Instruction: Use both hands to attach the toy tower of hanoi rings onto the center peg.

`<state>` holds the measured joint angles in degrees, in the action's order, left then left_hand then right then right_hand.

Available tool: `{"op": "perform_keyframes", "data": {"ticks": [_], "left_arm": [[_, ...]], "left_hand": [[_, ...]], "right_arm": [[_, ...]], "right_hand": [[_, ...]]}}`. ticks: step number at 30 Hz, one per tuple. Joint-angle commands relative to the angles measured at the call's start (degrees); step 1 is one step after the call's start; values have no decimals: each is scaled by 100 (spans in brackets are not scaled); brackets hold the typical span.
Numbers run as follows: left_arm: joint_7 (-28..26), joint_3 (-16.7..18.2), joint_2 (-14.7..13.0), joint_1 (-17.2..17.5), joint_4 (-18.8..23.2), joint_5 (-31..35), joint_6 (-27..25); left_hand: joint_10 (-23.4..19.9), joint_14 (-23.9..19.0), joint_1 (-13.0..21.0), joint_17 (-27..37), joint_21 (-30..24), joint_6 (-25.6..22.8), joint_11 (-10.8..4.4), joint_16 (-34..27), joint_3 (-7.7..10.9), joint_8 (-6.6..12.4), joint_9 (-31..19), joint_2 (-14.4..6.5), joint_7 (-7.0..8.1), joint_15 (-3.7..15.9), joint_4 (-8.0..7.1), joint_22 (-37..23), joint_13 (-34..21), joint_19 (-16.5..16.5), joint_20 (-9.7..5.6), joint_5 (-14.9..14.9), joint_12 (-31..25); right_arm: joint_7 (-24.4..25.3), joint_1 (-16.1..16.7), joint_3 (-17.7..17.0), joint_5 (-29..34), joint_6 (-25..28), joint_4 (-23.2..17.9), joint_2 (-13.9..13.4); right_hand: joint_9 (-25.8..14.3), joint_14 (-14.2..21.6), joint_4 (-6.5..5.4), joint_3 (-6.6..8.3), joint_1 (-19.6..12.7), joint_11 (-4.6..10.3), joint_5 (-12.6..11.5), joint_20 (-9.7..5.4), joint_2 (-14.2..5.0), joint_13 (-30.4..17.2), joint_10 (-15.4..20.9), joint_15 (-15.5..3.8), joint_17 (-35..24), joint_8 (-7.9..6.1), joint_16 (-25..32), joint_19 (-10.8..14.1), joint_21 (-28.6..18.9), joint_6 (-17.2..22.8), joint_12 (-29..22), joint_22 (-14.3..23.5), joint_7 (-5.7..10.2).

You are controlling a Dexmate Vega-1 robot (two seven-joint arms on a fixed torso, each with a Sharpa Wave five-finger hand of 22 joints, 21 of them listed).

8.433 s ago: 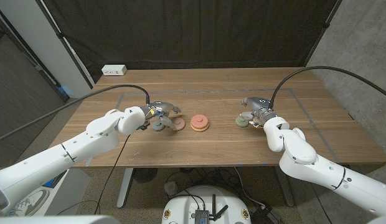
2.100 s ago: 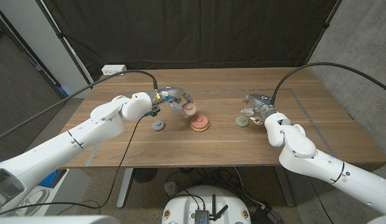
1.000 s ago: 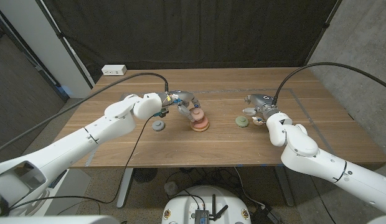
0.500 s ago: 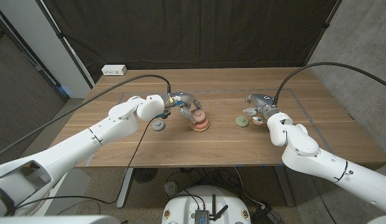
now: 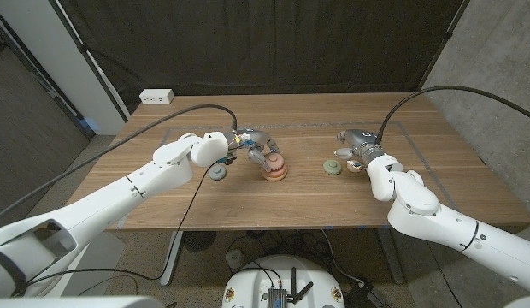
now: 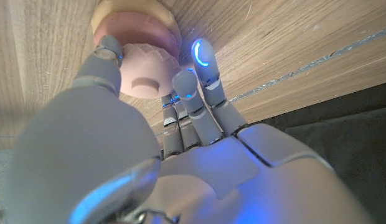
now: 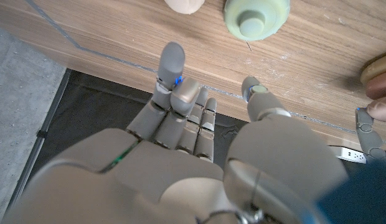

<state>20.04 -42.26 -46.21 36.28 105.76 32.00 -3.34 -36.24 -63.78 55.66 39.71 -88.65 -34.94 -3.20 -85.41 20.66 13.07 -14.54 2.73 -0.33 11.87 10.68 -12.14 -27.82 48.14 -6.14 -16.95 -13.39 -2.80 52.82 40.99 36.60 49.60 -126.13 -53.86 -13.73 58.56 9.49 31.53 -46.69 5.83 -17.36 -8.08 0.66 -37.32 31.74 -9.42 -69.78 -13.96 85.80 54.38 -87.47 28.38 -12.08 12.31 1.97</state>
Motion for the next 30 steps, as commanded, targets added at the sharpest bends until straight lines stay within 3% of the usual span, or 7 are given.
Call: {"op": "perform_keyframes", "data": {"ticks": [1,30], "left_arm": [[32,-111,92,-67,-135,12,-11],[41,-145,45,20,-67,4,-124]], "left_hand": [[-549,-24,21,33,-19,-8,-574,32,151,-10,-52,-71,18,54,-114,-32,-78,23,-599,-21,28],[-491,10,55,61,-7,11,-573,119,165,-69,-63,-50,31,56,-114,-7,-94,-26,-598,-15,94]], "right_arm": [[59,35,-16,-84,19,-16,-35],[58,37,2,-99,17,-75,-106]], "right_hand": [[-5,-9,-8,49,-27,24,-9,-434,7,-9,48,-302,-9,18,0,-17,-38,55,6,17,15],[-8,0,-13,57,-8,24,-10,-434,0,-21,70,-301,-17,24,7,-17,-42,68,2,18,9]]}}
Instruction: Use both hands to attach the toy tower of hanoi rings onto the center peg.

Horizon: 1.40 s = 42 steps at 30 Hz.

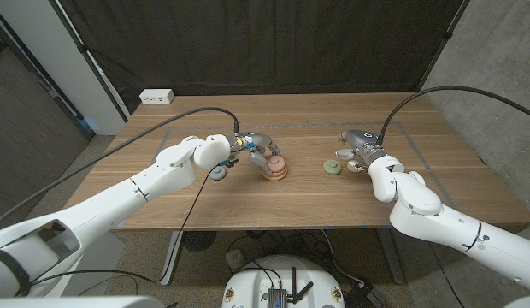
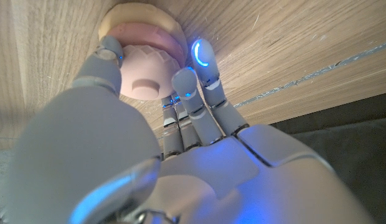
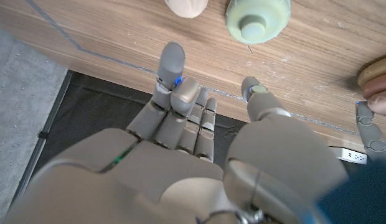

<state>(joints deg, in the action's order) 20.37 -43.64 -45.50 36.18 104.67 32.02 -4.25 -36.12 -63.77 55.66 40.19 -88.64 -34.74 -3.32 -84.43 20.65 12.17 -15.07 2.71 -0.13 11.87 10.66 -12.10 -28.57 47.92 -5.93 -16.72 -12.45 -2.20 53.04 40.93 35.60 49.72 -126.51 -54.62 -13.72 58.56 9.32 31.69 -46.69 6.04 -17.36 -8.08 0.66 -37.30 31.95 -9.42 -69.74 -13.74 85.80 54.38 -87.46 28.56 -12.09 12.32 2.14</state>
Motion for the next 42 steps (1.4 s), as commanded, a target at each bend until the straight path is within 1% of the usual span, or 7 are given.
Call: {"op": "perform_keyframes", "data": {"ticks": [1,11,16,20,28,33,42], "left_arm": [[8,-6,-28,33,47,2,-33],[19,16,-80,48,93,10,-4],[73,12,-110,2,86,1,120],[83,33,-131,-4,127,32,146],[143,67,-151,-8,206,131,60],[241,49,-145,-29,234,190,2],[362,31,-143,-47,254,227,-48]], "left_hand": [[-504,3,55,22,0,-1,-556,17,165,17,-11,-45,8,56,-112,-3,-19,-15,-620,-38,0],[-316,93,-27,-71,34,206,-579,129,106,-63,-7,28,7,57,-134,41,-37,-71,-609,-28,59],[-37,252,-159,-256,86,376,-557,299,15,-99,-2,131,25,58,-161,75,-69,-178,-596,-10,119],[97,347,-263,-401,123,529,-543,404,-56,-130,3,196,43,58,-183,91,-77,-259,-592,6,138],[497,491,-371,-689,163,850,-459,564,-163,-156,18,256,11,58,-186,96,-98,-406,-596,20,181],[754,513,-405,-784,171,1078,-379,580,-214,-173,32,272,-51,59,-183,93,-118,-470,-596,22,198],[915,553,-428,-851,186,1213,-312,593,-250,-164,47,281,-93,59,-181,91,-129,-547,-592,22,188]], "right_arm": [[-6,14,10,3,9,-41,-28],[18,32,3,7,5,-61,-21],[9,28,2,-1,-12,-59,-22],[-2,21,8,-1,-11,-50,-17],[21,26,-10,-24,-37,-26,-14],[36,32,-21,-37,-49,-18,-16],[39,41,-24,-50,-53,-16,-26]], "right_hand": [[-9,1,4,40,-8,3,-10,-434,0,-23,52,-301,-22,1,8,-17,-41,51,2,17,-9],[-10,6,4,43,-3,8,-11,-434,0,-23,52,-301,-25,4,14,-25,-35,52,6,10,-6],[-10,0,6,45,-2,7,-11,-434,0,-25,48,-301,-20,6,9,-17,-42,52,9,16,-6],[-11,2,6,46,-1,4,-12,-434,0,-21,59,-301,-21,5,11,-15,-44,58,8,18,-4],[-11,3,5,48,7,-7,-11,-434,0,-21,63,-301,-21,6,13,-16,-44,62,10,18,-1],[-12,15,5,49,10,-3,-12,-433,1,-27,69,-300,-33,-2,26,-12,-48,86,6,22,4],[-12,20,5,52,15,1,-12,-434,1,-31,75,-300,-36,-1,32,-17,-42,90,5,16,0]]}}
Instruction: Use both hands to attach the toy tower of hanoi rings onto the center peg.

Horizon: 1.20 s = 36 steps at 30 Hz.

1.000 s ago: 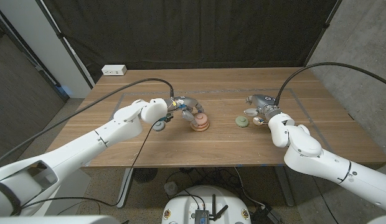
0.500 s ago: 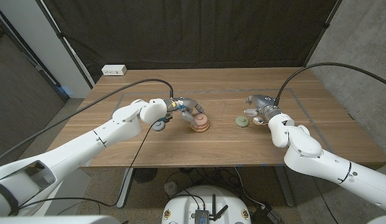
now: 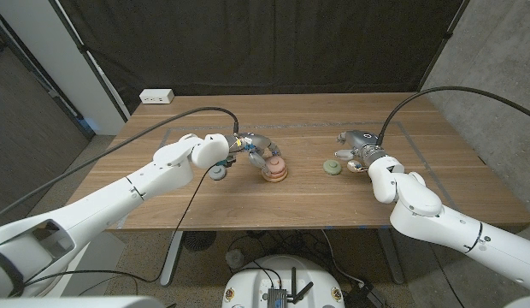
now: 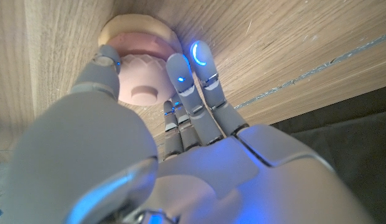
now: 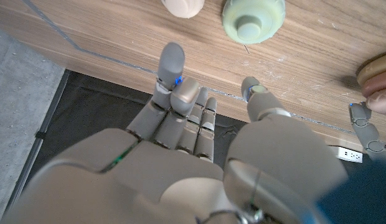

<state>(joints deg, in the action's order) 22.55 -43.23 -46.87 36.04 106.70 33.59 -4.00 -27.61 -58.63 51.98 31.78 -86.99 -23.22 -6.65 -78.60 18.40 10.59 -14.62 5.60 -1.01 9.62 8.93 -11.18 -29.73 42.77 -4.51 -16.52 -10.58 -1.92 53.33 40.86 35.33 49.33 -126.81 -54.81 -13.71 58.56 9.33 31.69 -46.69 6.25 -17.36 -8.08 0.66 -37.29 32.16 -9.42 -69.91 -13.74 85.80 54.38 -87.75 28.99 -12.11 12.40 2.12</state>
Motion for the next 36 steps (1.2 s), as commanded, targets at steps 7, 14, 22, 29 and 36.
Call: {"op": "perform_keyframes", "data": {"ticks": [7,14,22,29,36], "left_arm": [[270,-32,-10,-66,59,81,-91],[383,-56,-8,-110,73,114,-106],[366,-5,-25,-81,129,112,-174],[287,110,-104,19,251,94,-318],[139,293,-231,223,425,6,-555]], "left_hand": [[235,97,-110,-59,39,228,89,24,-68,-20,20,11,-30,284,-18,2,-6,-86,-727,6,12],[442,166,-176,-85,70,422,124,17,-124,-31,43,52,-84,282,-26,9,5,-160,-721,14,20],[580,253,-239,-117,112,532,192,29,-170,-14,62,84,-88,283,-33,16,18,-244,-720,24,8],[619,286,-256,-126,127,573,198,27,-182,-4,71,80,-113,282,-36,16,18,-280,-722,24,-8],[603,317,-259,-128,129,571,209,17,-184,23,82,55,-124,283,-35,12,26,-294,-726,20,-45]], "right_arm": [[7,9,-18,-30,-18,16,-9],[12,10,-30,-40,-46,17,-30],[-2,-7,-28,-38,-46,30,-27],[-10,-19,-31,-51,-69,43,-29],[49,12,-77,-88,-105,39,-28]], "right_hand": [[-14,23,4,55,18,-28,-12,-434,1,-34,60,-300,-22,-1,38,-9,-21,53,7,16,-3],[-14,34,5,57,22,-14,-12,-434,1,-36,55,-300,-29,1,51,-9,-21,55,10,16,0],[-14,37,5,61,26,-23,-12,-434,1,-36,54,-299,-30,5,58,-11,-18,50,14,13,-1],[-15,34,5,64,30,-17,-13,-434,2,-35,57,-299,-27,7,58,-12,-17,50,15,14,1],[-15,28,5,65,34,-19,-13,-434,3,-37,58,-299,-21,10,55,-12,-17,48,15,14,0]]}}
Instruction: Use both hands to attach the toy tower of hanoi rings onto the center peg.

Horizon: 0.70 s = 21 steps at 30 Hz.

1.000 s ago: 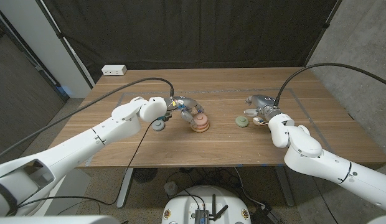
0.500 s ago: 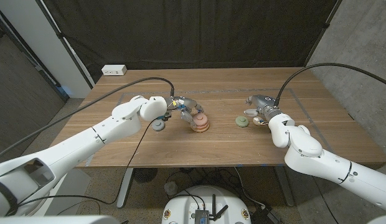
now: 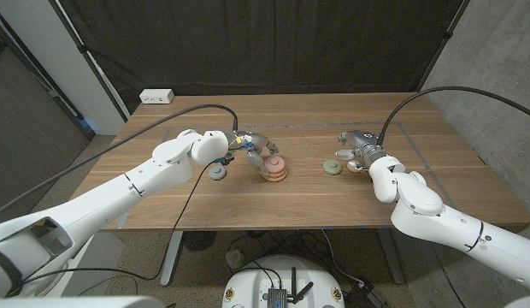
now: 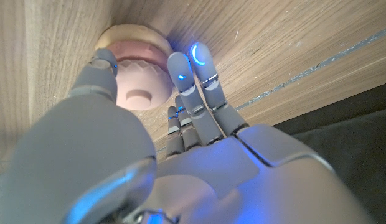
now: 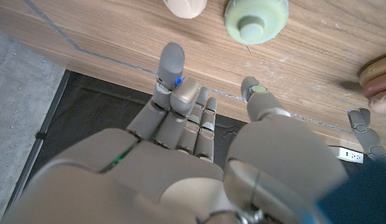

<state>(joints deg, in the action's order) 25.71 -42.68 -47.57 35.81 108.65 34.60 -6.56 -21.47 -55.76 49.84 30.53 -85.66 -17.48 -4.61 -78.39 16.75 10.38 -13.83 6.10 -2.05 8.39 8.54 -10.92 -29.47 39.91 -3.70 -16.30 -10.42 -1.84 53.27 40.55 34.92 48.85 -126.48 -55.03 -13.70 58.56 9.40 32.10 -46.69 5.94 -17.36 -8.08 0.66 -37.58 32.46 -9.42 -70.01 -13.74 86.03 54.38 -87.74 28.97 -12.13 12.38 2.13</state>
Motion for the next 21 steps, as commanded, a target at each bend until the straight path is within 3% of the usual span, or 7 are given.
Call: {"op": "perform_keyframes", "data": {"ticks": [1,21], "left_arm": [[-196,263,-181,273,257,-106,-336],[-881,857,-648,1068,881,-579,-1052]], "left_hand": [[-20,31,-45,3,-5,-10,3,-11,-18,50,5,-1,-20,406,4,-16,1,-9,-807,-3,-68],[-155,73,-4,-6,-27,-172,-56,-55,-4,143,34,-78,25,407,28,-24,26,15,-811,-25,-158]], "right_arm": [[54,27,-57,-57,-68,7,-7],[14,-67,-128,-203,-305,126,-14]], "right_hand": [[-15,30,-2,25,34,18,-13,-434,4,-10,24,-299,-12,10,34,-15,-15,51,18,13,3],[-16,11,0,33,41,12,-15,-434,5,-1,3,-300,4,16,21,-14,-17,46,34,16,-4]]}}
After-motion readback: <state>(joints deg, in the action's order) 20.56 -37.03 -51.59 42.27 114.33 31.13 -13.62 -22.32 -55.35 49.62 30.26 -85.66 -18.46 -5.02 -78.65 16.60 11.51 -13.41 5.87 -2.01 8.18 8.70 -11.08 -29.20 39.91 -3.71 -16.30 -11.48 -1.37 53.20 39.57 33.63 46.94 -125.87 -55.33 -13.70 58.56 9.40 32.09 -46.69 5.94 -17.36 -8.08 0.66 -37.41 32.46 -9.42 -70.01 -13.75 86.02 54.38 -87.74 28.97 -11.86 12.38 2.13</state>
